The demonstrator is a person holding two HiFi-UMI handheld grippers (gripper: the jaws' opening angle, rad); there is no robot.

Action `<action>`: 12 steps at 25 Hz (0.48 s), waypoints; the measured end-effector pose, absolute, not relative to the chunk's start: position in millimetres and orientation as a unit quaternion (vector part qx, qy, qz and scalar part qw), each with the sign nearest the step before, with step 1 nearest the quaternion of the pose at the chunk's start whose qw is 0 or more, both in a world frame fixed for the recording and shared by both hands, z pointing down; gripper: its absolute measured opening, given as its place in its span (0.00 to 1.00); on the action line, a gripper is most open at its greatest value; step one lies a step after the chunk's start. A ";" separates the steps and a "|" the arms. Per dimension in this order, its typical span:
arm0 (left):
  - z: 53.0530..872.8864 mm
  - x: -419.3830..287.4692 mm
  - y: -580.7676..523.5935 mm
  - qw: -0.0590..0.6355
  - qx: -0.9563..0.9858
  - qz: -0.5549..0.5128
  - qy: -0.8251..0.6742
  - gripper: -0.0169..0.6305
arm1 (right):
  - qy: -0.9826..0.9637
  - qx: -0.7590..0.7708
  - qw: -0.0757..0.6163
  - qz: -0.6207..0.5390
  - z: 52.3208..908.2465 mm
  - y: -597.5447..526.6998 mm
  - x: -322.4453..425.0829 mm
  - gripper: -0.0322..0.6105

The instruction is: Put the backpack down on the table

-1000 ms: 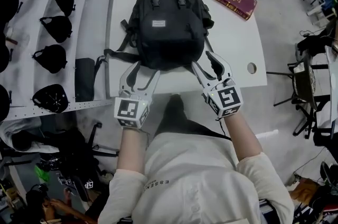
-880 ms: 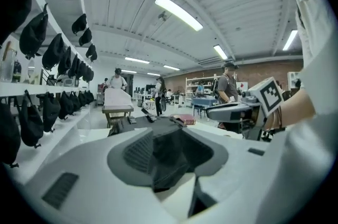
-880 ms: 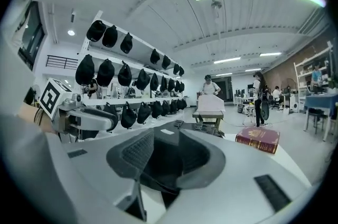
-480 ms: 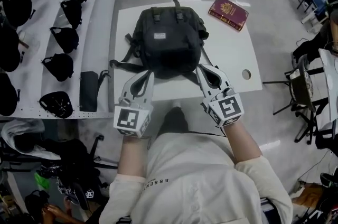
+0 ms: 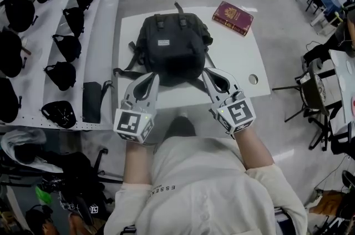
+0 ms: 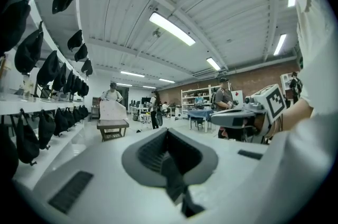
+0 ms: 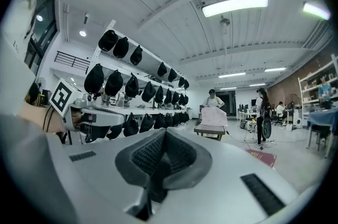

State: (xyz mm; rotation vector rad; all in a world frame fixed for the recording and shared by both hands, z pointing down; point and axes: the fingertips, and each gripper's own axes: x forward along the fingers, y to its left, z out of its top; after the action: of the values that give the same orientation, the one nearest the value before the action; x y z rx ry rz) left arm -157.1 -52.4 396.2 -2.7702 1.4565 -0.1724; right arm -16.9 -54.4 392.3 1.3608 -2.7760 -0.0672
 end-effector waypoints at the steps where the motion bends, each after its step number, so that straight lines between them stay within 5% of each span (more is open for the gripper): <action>1: 396.4 -156.9 -52.3 0.004 -0.884 -0.057 0.463 0.03 | -0.898 0.438 0.025 -0.024 391.8 -53.7 -17.0 0.07; 12: 394.0 -155.5 -50.8 0.004 -0.893 -0.064 0.446 0.03 | -0.898 0.437 0.029 -0.029 384.4 -52.6 -27.6 0.07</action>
State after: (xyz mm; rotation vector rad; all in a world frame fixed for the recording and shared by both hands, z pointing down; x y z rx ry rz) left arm -155.5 -50.8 394.0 -2.7977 1.3964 -0.2015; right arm -27.6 -52.6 384.4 1.3498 -2.7716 -0.0904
